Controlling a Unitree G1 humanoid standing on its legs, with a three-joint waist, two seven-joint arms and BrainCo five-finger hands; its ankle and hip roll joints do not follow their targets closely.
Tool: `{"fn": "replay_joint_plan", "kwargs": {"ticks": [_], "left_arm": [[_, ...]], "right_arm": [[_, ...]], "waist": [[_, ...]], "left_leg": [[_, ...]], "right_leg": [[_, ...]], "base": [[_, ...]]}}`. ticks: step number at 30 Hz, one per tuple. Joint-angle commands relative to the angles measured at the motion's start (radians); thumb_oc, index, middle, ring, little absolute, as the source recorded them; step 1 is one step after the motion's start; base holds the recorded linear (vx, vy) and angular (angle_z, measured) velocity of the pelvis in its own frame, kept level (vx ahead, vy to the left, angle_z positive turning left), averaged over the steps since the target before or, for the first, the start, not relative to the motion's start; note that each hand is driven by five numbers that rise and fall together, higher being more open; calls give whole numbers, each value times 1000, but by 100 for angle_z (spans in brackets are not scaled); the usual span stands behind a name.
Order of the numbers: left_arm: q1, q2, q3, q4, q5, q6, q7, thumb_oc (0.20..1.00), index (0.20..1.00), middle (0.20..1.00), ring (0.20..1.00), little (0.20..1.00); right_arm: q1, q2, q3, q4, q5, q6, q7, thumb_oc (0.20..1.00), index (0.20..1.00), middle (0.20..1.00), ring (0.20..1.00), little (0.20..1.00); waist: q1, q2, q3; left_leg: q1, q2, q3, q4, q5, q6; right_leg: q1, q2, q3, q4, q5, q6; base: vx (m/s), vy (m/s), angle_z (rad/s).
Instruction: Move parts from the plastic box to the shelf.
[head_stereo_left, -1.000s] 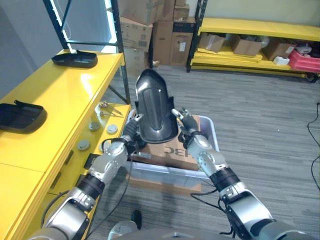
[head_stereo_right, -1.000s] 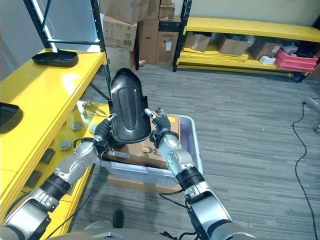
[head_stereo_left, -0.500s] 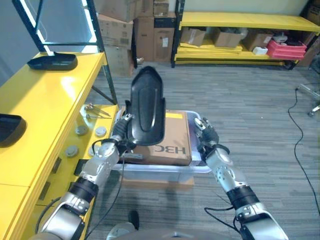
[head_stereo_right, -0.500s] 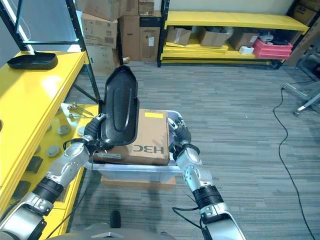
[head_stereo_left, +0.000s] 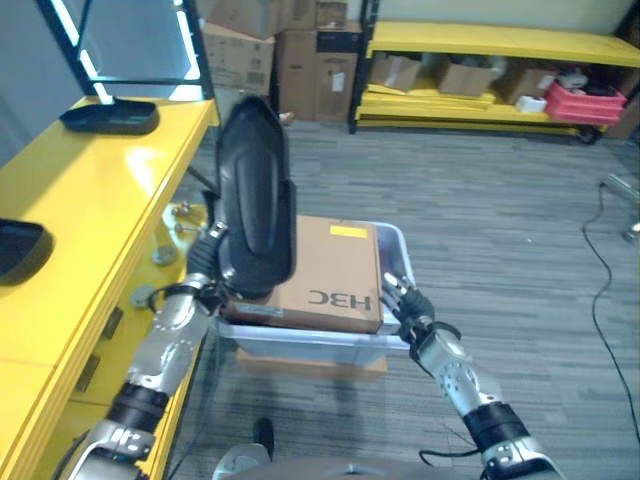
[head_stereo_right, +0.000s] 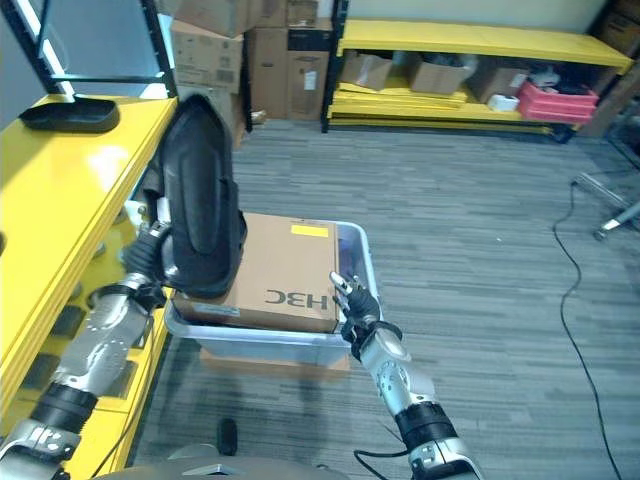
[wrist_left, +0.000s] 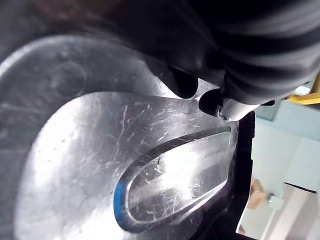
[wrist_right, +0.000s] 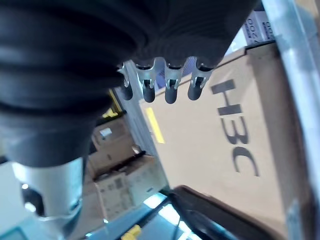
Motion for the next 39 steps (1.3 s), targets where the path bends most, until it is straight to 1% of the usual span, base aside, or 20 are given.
{"fn": "replay_joint_plan", "kwargs": {"ticks": [1,5,8,9,11,13,15,19,22,26,27,28,29,30,31,32,34,35,36,39], "left_arm": [[-61,34,70,-33,47,-128,8,200,200,200,200,200],[36,70,186,-142,39,-135,-20,200,200,200,200,200],[62,79,224,-183,30,-135,-60,200,200,200,200,200],[73,89,243,-201,17,-138,-92,200,200,200,200,200],[83,101,252,-225,2,-147,-105,200,200,200,200,200],[99,110,261,-245,4,-162,-99,200,200,200,200,200],[130,135,299,-263,-1,-178,-83,200,200,200,200,200],[175,165,367,-291,-35,-157,-95,200,200,200,200,200],[189,159,387,-298,3,-139,-85,200,200,200,200,200],[184,156,386,-289,74,-138,-47,200,200,200,200,200],[175,171,383,-276,133,-141,-15,200,200,200,200,200],[177,179,381,-269,142,-140,-10,200,200,200,200,200],[173,185,375,-264,148,-143,-7,200,200,200,200,200],[171,190,366,-256,154,-150,-7,200,200,200,200,200],[170,193,362,-252,157,-151,-3,200,200,200,200,200],[153,195,339,-247,162,-142,2,200,200,200,200,200],[105,190,285,-234,179,-119,5,200,200,200,200,200],[73,178,247,-224,190,-101,-7,200,200,200,200,200],[61,165,224,-219,201,-93,-15,200,200,200,200,200],[54,135,189,-233,231,-56,7,200,200,200,200,200]], "right_arm": [[-11,-15,14,-30,-75,-6,43,1000,1000,1000,1000,1000],[34,-6,73,2,-169,11,27,1000,1000,1000,1000,1000],[83,-12,84,-12,-176,10,-1,1000,1000,1000,1000,1000],[120,-22,80,-30,-238,15,-18,1000,1000,1000,1000,1000],[148,-34,76,-47,-259,23,-29,1000,1000,1000,1000,1000],[179,-50,67,-48,-304,41,-4,1000,1000,1000,1000,1000],[229,-85,71,-50,-397,85,59,1000,1000,1000,1000,1000],[338,-108,93,-12,-472,95,120,1000,1000,1000,1000,1000],[333,-55,128,178,-538,54,118,1000,1000,1000,1000,1000],[276,4,139,318,-551,66,88,1000,1000,1000,1000,1000],[251,43,122,395,-550,66,76,1000,1000,1000,1000,1000],[247,50,112,423,-553,59,78,1000,1000,1000,1000,1000],[240,53,98,457,-554,43,90,1000,1000,1000,1000,1000],[237,55,85,483,-548,33,97,1000,1000,1000,1000,1000],[236,56,82,489,-552,32,100,1000,1000,1000,1000,1000],[231,51,62,537,-556,13,124,1000,1000,1000,1000,1000],[228,49,38,634,-562,-26,160,1000,1000,1000,1000,1000],[226,52,21,687,-562,-41,177,1000,1000,1000,1000,1000],[225,57,19,705,-558,-35,181,1000,1000,1000,1000,1000],[211,51,35,728,-573,-2,209,1000,1000,1000,1000,1000]], "waist": [[54,20,-51],[106,29,-43],[102,29,-38],[81,24,-33],[60,16,-24],[45,13,-19],[44,12,-9],[46,9,-22],[79,12,-29],[109,15,-19],[115,28,0],[108,37,8],[97,42,16],[83,42,20],[77,41,22],[50,30,26],[7,11,21],[-19,3,18],[-28,-1,16],[-21,-8,4]], "left_leg": [[39,44,-46,-4,-86,-53],[3,39,-53,-1,-68,-61],[-7,28,34,17,-78,-56],[6,28,150,60,-128,-54],[-1,22,230,97,-150,-39],[-15,23,260,100,-145,-38],[-15,-6,234,101,-159,-12],[19,-29,217,61,-162,4],[44,-56,158,34,-171,23],[30,-82,113,62,-196,58],[22,-109,61,90,-224,99],[25,-112,39,94,-229,110],[13,-112,29,98,-215,120],[12,-117,-4,96,-218,122],[12,-120,-14,96,-219,122],[16,-129,-76,93,-220,113],[17,-136,-176,92,-217,93],[28,-138,-230,86,-222,86],[31,-131,-250,89,-228,81],[49,-91,-253,60,-203,46]], "right_leg": [[-104,24,-61,1,38,13],[-109,22,-110,1,36,12],[-107,6,-174,1,42,21],[-90,-8,-226,2,36,39],[-92,-20,-259,10,49,47],[-100,-28,-272,15,59,55],[-97,-27,-252,32,48,51],[-90,-30,-240,60,25,55],[-102,-45,-235,126,-3,62],[-141,-81,-225,255,-5,77],[-229,-141,-180,489,35,95],[-265,-138,-142,573,47,96],[-312,-123,-115,623,61,76],[-345,-94,-72,628,60,73],[-353,-87,-62,629,60,73],[-360,-39,20,533,55,68],[-329,-1,163,324,70,73],[-320,25,258,236,86,76],[-311,43,295,207,78,69],[-250,55,264,144,54,45]], "base": [[23,-87,29],[-3,-36,40],[-25,4,67],[-20,32,122],[-103,95,140],[-86,116,162],[4,169,76],[46,144,15],[60,179,6],[27,159,23],[73,226,14],[10,199,48],[-14,8,87],[-26,-45,110],[120,-201,120],[210,-343,147],[333,-457,222],[369,-383,284],[348,-344,265],[198,-293,137]]}}
